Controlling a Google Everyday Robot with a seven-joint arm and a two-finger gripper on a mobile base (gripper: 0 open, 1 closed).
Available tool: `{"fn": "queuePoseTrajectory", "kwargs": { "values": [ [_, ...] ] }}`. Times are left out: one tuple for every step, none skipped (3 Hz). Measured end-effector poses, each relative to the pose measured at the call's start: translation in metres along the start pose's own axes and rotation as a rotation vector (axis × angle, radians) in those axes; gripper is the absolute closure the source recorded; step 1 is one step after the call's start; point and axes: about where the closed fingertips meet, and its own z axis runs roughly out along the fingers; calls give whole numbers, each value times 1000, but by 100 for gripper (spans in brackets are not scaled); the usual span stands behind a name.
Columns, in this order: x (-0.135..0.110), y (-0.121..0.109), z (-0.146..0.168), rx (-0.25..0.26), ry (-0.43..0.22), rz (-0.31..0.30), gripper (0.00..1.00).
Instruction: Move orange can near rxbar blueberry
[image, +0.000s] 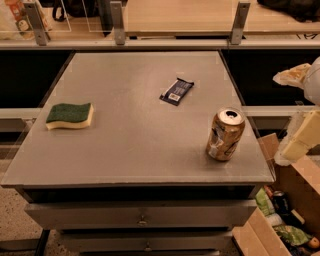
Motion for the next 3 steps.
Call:
{"fn": "queuePoseTrajectory", "kwargs": {
  "values": [
    [9, 1, 16, -22, -75, 24, 0],
    [15, 0, 32, -37, -147, 42, 0],
    [23, -1, 49, -53, -227, 66, 0]
  ]
}}
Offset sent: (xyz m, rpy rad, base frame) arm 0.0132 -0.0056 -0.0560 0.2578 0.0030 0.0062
